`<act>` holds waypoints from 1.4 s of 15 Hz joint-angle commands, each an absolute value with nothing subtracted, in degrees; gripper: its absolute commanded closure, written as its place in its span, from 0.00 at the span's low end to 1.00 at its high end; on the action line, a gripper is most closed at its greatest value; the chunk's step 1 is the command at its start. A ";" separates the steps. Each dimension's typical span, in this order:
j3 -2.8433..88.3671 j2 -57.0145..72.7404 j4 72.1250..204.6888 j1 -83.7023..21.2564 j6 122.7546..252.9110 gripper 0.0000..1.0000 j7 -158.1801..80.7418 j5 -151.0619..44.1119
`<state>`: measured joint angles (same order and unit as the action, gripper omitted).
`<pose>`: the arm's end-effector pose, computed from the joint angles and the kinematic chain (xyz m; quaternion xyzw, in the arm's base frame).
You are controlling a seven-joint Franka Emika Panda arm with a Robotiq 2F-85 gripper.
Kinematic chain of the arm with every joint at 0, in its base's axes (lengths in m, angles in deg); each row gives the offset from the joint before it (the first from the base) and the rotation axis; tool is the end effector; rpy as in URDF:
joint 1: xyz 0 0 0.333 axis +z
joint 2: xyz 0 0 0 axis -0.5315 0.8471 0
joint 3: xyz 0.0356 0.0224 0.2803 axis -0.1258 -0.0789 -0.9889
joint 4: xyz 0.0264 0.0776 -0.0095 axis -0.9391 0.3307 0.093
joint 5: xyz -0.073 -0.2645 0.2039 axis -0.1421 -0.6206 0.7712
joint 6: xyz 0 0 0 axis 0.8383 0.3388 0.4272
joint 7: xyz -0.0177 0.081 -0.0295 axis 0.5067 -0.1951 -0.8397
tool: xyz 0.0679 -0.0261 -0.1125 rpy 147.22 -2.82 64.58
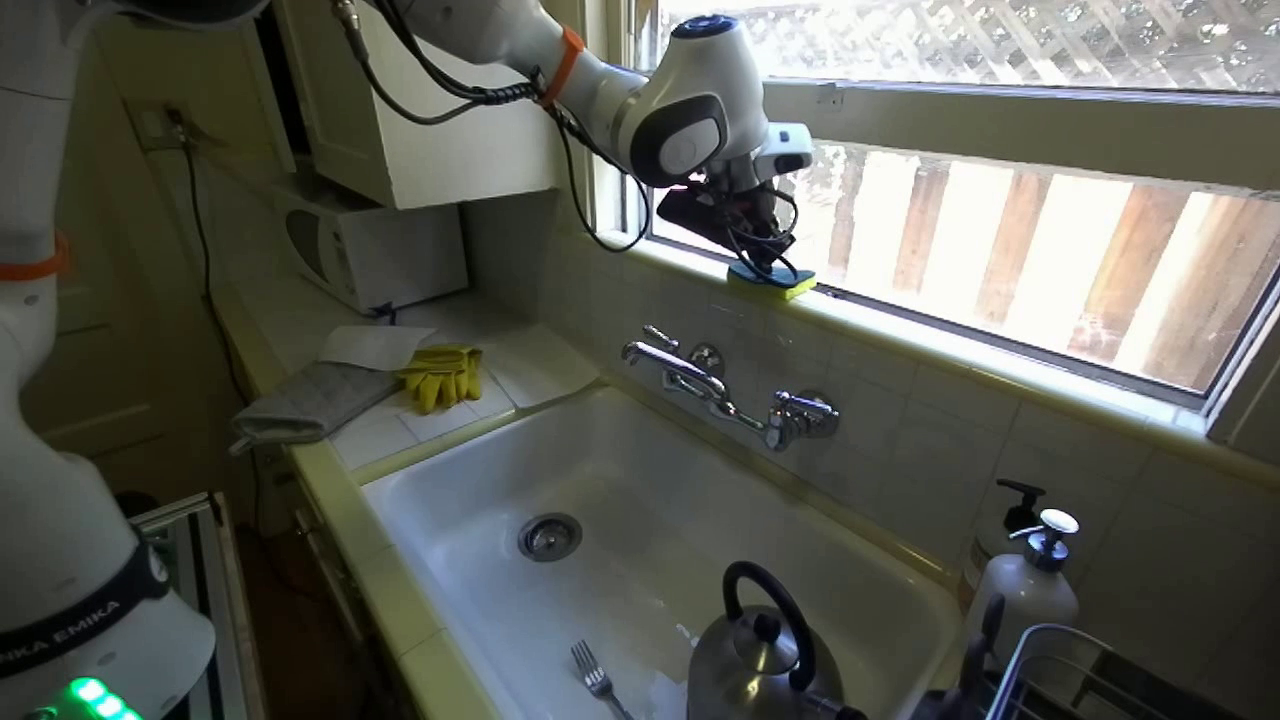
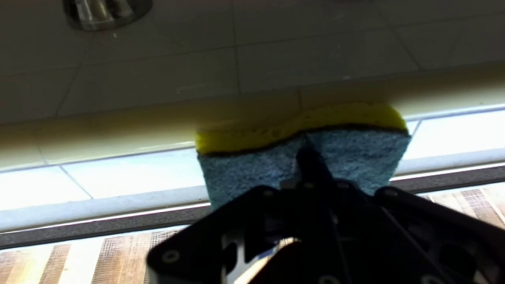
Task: Use the sponge to wipe the window seal
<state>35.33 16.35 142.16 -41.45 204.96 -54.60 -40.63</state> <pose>0.6603 -0.0753 0.3842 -0.9620 0.0232 -0.2702 0.0312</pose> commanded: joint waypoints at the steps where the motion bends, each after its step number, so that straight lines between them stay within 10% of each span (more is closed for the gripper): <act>1: 35.21 15.74 143.09 -39.85 202.49 1.00 -53.31 -40.64; 21: 34.23 16.19 140.68 -32.99 197.38 1.00 -47.22 -40.62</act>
<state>34.48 15.26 141.97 -33.79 199.54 -48.89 -40.63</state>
